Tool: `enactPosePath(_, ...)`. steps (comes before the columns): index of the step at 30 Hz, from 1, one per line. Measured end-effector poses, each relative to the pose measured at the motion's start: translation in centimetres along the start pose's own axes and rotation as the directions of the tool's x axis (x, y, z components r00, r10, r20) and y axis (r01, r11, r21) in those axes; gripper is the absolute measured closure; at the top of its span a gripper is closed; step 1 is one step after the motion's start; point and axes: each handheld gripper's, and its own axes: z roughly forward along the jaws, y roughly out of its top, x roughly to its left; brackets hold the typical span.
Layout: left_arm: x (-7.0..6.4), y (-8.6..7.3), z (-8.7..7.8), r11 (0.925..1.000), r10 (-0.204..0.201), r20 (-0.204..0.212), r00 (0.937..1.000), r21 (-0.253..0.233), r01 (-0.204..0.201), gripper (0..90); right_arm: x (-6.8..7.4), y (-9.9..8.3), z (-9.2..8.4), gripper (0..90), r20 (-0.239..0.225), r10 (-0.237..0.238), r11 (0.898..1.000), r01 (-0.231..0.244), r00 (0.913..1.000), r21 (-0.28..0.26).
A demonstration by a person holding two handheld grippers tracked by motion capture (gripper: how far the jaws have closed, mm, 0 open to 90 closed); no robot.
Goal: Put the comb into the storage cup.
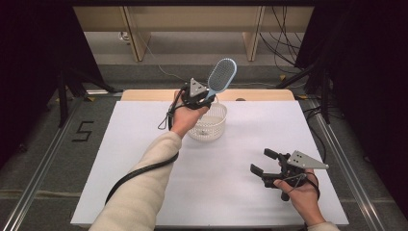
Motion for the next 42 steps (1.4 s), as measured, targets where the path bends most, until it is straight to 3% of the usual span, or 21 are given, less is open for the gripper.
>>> enactPosePath(42, -0.45, -1.0, 0.63, 0.9997, 0.017, 0.014, 0.9998, 0.016, -0.018, 69.6, -0.03, 0.0, -0.03, 15.6, 0.0, 0.003, 1.0, -0.003, 1.0, 0.005)
